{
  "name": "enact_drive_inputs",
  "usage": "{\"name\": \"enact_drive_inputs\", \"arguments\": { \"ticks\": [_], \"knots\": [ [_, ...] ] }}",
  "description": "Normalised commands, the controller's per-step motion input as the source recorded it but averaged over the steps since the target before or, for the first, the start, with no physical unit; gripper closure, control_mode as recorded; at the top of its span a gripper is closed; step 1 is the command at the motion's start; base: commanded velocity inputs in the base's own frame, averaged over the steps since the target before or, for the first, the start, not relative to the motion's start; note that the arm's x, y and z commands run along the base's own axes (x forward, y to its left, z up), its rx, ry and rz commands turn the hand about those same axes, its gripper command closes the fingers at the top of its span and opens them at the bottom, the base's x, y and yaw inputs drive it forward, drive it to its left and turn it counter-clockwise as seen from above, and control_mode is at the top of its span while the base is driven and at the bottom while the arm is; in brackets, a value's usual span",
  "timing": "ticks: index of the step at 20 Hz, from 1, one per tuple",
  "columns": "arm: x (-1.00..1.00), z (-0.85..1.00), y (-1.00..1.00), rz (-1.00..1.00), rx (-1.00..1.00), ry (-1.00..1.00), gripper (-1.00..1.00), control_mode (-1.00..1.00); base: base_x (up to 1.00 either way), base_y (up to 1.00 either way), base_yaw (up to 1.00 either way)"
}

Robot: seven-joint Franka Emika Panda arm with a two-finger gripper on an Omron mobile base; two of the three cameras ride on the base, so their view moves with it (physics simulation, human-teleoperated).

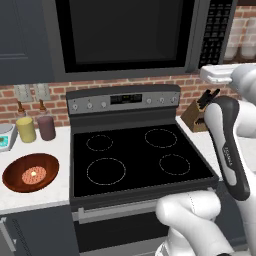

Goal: Open the microwave, place the bowl with waffle inside the microwave, then close the microwave door and turn it on.

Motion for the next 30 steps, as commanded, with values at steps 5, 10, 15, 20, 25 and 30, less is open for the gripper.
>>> {"name": "enact_drive_inputs", "arguments": {
  "ticks": [5, 10, 15, 20, 25, 30],
  "knots": [
    [0.18, 0.01, -0.18, 0.0, 0.03, 0.02, -1.0, -1.0, 0.0, 0.0, 0.0],
    [0.19, 0.0, -0.08, 0.0, 0.01, 0.01, -1.0, -1.0, 0.0, 0.0, 0.0],
    [0.22, 0.23, 0.0, 0.0, 0.0, 0.02, -1.0, -1.0, 0.0, 0.0, 0.0],
    [0.29, 0.03, 0.0, 0.0, 0.0, 0.0, -1.0, -1.0, 0.0, 0.0, 0.0],
    [0.39, 0.02, 0.0, 0.0, 0.0, 0.0, -1.0, -1.0, 0.0, 0.0, 0.0],
    [0.32, 0.04, 0.0, 0.0, 0.0, 0.0, -1.0, -1.0, 0.0, 0.0, 0.0]
  ]
}}
